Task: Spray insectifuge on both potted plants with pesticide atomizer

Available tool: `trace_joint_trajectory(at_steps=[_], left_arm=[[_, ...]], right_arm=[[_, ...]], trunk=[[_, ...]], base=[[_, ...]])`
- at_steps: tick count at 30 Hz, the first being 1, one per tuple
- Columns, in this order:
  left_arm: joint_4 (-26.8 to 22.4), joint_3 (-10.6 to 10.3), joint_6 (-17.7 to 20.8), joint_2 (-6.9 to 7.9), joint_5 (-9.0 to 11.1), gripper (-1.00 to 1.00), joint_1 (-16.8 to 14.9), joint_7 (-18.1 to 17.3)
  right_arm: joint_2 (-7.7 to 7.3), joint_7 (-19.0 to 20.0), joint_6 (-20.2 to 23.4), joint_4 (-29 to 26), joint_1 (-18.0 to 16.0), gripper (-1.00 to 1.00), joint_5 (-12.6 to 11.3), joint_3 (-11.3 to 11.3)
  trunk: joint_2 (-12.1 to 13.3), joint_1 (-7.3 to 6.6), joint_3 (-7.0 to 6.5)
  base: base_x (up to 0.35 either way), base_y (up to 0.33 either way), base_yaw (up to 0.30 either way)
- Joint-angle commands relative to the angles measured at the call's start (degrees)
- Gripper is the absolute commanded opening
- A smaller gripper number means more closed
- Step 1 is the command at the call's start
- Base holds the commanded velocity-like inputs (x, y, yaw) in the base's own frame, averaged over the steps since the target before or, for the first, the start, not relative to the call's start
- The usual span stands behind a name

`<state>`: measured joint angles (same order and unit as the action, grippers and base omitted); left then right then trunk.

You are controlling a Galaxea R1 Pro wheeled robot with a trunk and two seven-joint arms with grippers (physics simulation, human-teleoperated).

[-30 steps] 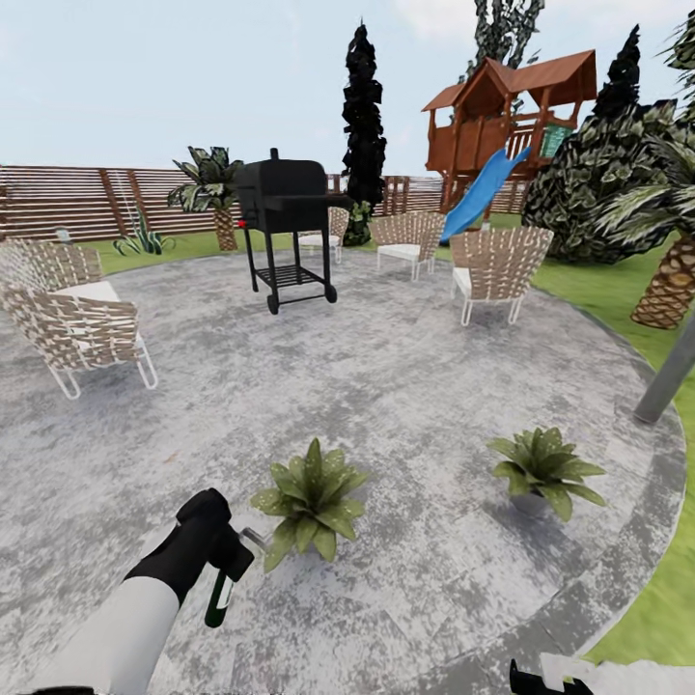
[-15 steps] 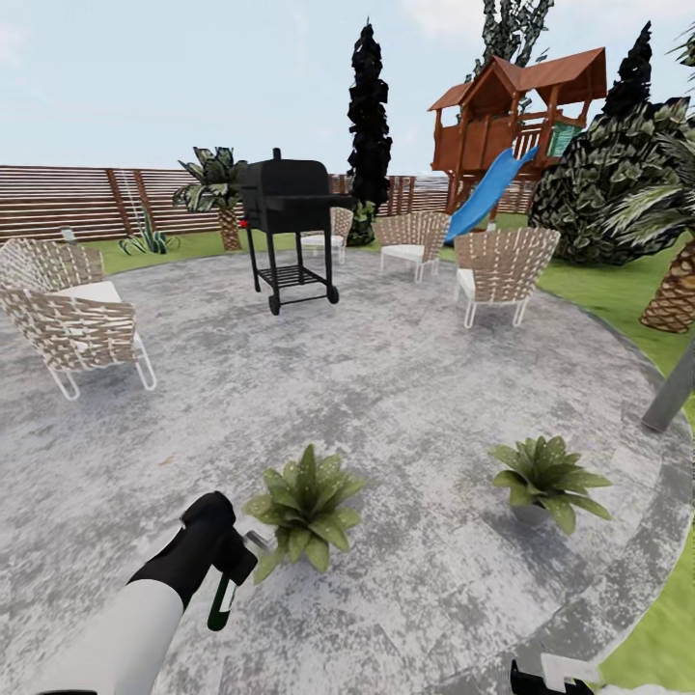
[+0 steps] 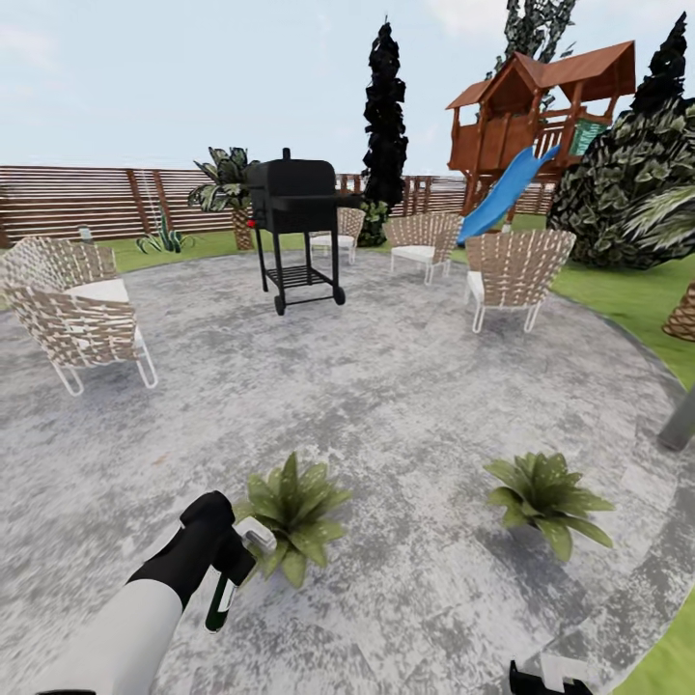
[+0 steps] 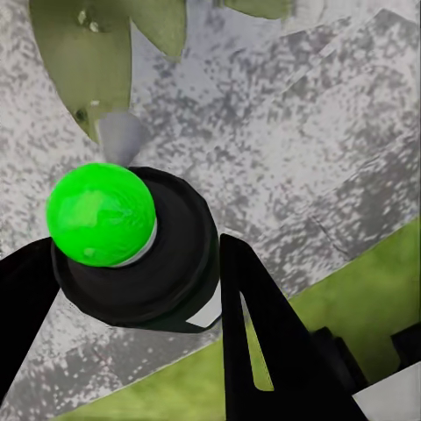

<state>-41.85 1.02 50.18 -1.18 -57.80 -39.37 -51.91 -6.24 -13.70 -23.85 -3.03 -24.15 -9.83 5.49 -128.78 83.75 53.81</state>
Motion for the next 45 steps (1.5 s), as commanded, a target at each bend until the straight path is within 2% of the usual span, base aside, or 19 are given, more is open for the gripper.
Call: trace_joint_trajectory(at_steps=[1,9,10,11,12,14,18,23,25,26,28,30,36,45], left_arm=[[-0.1,0.1,0.2,-0.04,-0.6,-1.00,0.0,-0.6],[0.0,0.1,0.6,0.33,-0.9,-1.00,-0.1,-0.8],[0.1,0.1,0.8,0.62,-1.9,-1.00,-0.1,-0.9],[0.3,0.1,0.9,1.42,-4.2,-1.00,-0.1,-1.0],[0.6,0.1,0.9,1.78,-5.3,-1.00,-0.1,-1.0],[0.8,0.1,0.8,1.79,-5.9,-1.00,0.0,-1.0],[1.7,0.0,0.7,1.69,-6.2,-1.00,0.1,-1.3],[6.2,-0.2,0.3,1.31,-6.6,-1.00,0.1,-1.9],[6.5,-1.9,0.4,1.27,-6.6,-1.00,0.1,-2.0],[6.6,-3.9,0.7,1.27,-6.5,-1.00,0.1,-2.0],[6.7,-4.8,0.8,1.32,-6.5,-1.00,0.1,-2.1],[6.2,-4.6,1.0,1.71,-6.0,-1.00,0.1,-2.1],[5.9,-4.4,0.9,1.51,-6.0,-1.00,0.1,-2.1],[5.9,-4.4,0.9,1.36,-6.1,-1.00,0.1,-2.1]], right_arm=[[0.00,-0.1,-0.1,0.0,0.0,1.00,-0.5,0.5],[0.00,-0.1,-0.1,0.0,0.0,1.00,-0.5,0.5],[0.00,-0.1,-0.1,0.0,0.0,1.00,-0.5,0.5],[0.00,-0.1,-0.1,0.0,0.0,1.00,-0.5,0.5],[0.00,-0.1,-0.1,0.0,0.0,1.00,-0.5,0.5],[0.00,-0.1,-0.1,0.0,0.0,1.00,-0.5,0.5],[0.00,-0.1,-0.1,0.0,0.0,1.00,-0.5,0.5],[0.00,-0.1,-0.1,0.0,0.0,1.00,-0.5,0.5],[0.00,-0.1,-0.1,0.0,0.0,1.00,-0.5,0.5],[0.00,-0.1,-0.1,0.0,0.0,1.00,-0.5,0.5],[0.00,-0.1,-0.1,0.0,0.0,1.00,-0.5,0.5],[0.00,-0.1,-0.1,0.0,0.0,1.00,-0.5,0.5],[0.00,-0.1,-0.1,0.0,0.0,1.00,-0.5,0.5],[0.00,-0.1,-0.1,0.0,0.0,1.00,-0.5,0.5]], trunk=[[0.0,0.02,0.06],[0.0,0.02,0.06],[0.0,0.02,0.06],[0.0,0.02,0.06],[0.0,0.02,0.06],[0.0,0.02,0.06],[0.0,0.02,0.06],[0.0,0.02,0.06],[0.0,0.02,0.06],[0.0,0.02,0.06],[0.0,0.02,0.06],[0.0,0.02,0.06],[0.0,0.02,0.06],[0.0,0.02,0.06]], base=[[0.279,-0.207,0.045],[0.141,-0.110,0.025],[0.004,-0.003,0.237],[0.001,-0.001,0.269],[0.000,0.000,0.274],[0.000,0.000,0.171],[0.000,0.000,0.030],[0.000,0.000,0.135],[0.000,0.000,0.176],[0.000,-0.013,0.046],[0.000,-0.181,0.014],[0.068,-0.067,0.001],[0.158,-0.142,0.000],[-0.019,-0.269,0.000]])
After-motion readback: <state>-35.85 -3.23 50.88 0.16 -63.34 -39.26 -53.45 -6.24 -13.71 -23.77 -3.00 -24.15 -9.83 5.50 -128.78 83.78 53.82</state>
